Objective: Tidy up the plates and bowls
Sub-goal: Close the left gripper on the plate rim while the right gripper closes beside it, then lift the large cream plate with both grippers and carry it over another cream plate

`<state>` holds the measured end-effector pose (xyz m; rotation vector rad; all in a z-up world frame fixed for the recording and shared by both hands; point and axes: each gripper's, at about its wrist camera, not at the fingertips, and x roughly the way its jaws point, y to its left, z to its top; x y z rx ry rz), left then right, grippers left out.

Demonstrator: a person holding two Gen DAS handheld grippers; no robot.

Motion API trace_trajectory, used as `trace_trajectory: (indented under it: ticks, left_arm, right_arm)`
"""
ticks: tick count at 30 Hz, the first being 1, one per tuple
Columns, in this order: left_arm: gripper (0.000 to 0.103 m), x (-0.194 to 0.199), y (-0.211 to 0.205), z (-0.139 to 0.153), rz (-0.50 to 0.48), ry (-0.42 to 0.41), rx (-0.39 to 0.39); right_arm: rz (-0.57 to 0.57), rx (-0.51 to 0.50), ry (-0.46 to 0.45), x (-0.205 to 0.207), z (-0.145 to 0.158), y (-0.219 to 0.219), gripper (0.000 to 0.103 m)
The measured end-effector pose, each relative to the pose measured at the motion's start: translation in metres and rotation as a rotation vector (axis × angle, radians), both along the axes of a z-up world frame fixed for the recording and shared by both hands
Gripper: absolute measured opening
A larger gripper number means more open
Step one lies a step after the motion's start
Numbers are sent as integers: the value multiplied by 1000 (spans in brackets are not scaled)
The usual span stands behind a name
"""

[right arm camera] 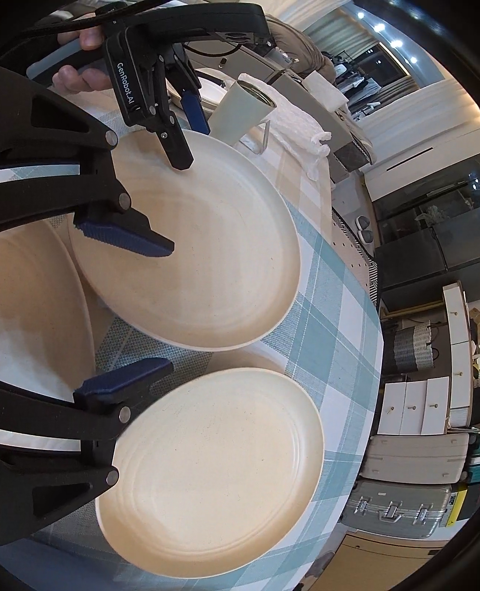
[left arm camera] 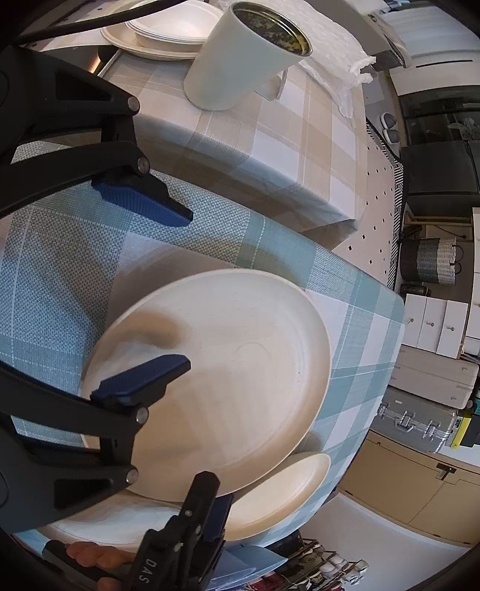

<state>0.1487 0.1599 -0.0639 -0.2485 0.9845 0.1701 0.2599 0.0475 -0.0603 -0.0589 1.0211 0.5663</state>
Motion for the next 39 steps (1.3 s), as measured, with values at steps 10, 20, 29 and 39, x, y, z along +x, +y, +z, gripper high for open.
trace_trajectory:
  ticks: [10, 20, 29, 39]
  left_arm:
    - [34, 2, -7, -1, -27, -2, 26]
    - [19, 0, -11, 1, -23, -8, 41]
    - [19, -4, -16, 10, -21, -28, 88]
    - [19, -19, -31, 43, -31, -85, 137]
  right_arm:
    - [-8, -31, -10, 3, -7, 3, 34]
    - [-15, -79, -49, 0, -8, 5, 22]
    - [-12, -101, -79, -6, -4, 7, 21]
    - [-23, -77, -127, -20, 18, -4, 21]
